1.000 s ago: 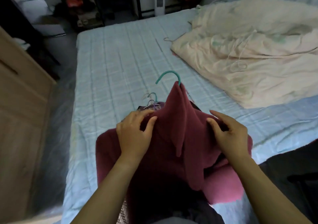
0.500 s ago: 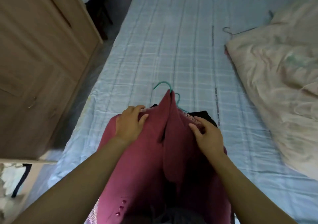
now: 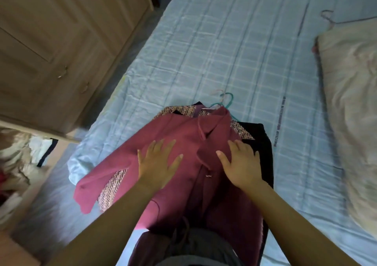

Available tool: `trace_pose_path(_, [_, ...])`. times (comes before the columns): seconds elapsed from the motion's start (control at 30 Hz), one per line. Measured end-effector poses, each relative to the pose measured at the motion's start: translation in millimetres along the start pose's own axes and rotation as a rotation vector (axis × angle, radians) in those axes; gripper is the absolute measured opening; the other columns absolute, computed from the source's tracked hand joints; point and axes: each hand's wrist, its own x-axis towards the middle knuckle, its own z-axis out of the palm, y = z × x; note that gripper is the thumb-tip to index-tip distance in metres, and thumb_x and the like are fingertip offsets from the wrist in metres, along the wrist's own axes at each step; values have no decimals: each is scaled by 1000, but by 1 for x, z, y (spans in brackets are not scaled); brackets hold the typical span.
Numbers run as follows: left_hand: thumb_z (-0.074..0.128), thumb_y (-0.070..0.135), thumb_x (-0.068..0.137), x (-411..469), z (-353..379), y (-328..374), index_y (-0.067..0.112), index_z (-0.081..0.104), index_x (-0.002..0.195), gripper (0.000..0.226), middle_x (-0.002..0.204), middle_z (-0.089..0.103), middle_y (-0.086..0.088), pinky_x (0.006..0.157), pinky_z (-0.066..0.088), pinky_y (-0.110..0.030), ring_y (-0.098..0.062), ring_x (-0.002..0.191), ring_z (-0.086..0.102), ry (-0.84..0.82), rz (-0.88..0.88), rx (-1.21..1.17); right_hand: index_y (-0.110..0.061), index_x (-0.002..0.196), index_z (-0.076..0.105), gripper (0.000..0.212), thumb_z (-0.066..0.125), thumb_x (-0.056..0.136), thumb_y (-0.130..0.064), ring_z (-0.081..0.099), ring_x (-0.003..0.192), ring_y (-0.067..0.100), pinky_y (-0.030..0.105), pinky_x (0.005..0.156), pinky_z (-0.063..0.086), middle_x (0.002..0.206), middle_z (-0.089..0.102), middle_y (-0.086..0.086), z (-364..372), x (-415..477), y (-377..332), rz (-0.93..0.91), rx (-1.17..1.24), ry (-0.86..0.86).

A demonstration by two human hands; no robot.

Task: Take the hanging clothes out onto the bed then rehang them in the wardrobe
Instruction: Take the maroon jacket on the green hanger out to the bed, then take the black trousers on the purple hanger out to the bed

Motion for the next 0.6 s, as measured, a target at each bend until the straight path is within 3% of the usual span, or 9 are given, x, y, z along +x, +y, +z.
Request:
trace_pose_path(0.1, [8, 73, 76, -27, 1, -7, 36, 33, 143, 81, 148, 37, -3, 108, 18, -61, -23, 140, 27, 86, 7, -52, -19, 143, 33, 67, 26, 92, -61, 26, 137, 28, 54, 110, 18, 149, 33, 6, 1, -18, -25, -88, -3, 9])
trace_pose_path(0.23, [4, 74, 73, -67, -9, -34, 38, 30, 144, 83, 152, 29, 1, 112, 11, -55, -20, 141, 23, 98, -45, -131, -15, 139, 41, 86, 9, 79, -68, 36, 132, 29, 55, 106, 27, 143, 42, 9, 5, -41, -68, -218, 22, 49])
trace_pose_path(0.43, [24, 69, 82, -135, -16, -125, 34, 48, 133, 66, 141, 46, 0, 109, 20, -62, -24, 133, 38, 279, -165, -266, -6, 124, 55, 69, 32, 86, -58, 56, 111, 37, 59, 88, 46, 122, 60, 17, 30, -74, -171, -460, 0, 11])
trace_pose_path(0.6, [19, 70, 82, -208, -17, -227, 35, 41, 138, 70, 145, 41, 3, 111, 15, -57, -21, 137, 32, 324, -320, -295, -4, 113, 61, 62, 39, 83, -53, 63, 96, 36, 54, 76, 52, 110, 65, 16, 64, -117, -293, -670, -64, -21])
